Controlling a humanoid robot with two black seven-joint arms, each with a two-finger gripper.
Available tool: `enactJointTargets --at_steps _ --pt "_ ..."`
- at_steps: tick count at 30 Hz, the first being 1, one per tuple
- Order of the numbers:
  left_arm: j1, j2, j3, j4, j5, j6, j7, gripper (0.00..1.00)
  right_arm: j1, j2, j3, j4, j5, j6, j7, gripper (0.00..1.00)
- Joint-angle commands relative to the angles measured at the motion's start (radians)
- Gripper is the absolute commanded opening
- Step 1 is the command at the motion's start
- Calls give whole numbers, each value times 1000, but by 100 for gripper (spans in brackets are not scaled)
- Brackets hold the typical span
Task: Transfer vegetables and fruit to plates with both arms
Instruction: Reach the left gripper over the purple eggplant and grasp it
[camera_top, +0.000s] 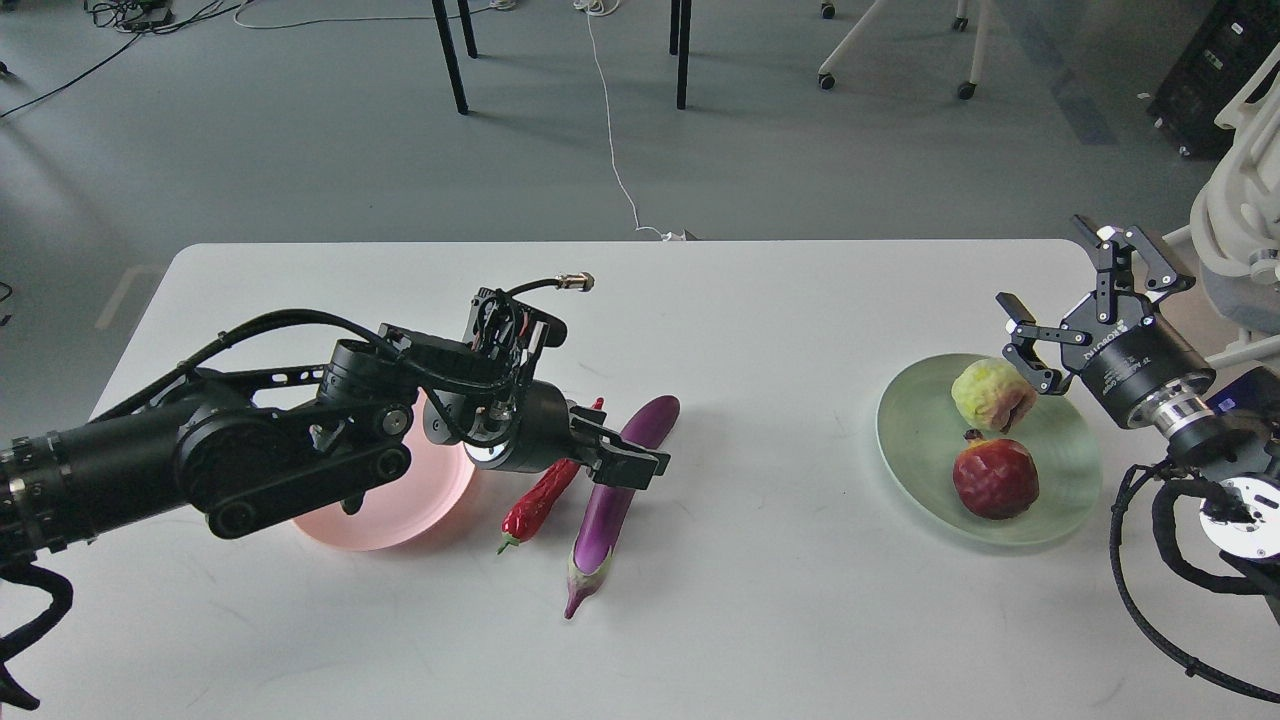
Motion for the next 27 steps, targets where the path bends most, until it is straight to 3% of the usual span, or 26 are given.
enactJointTargets --at_steps 1,27 --pt "23 -12 1 11 0 8 25 99 -2 -1 1 2 -1 1 0 97" --pt "75 -63 3 81 37 18 25 97 -12 -3 3 2 -1 0 0 97"
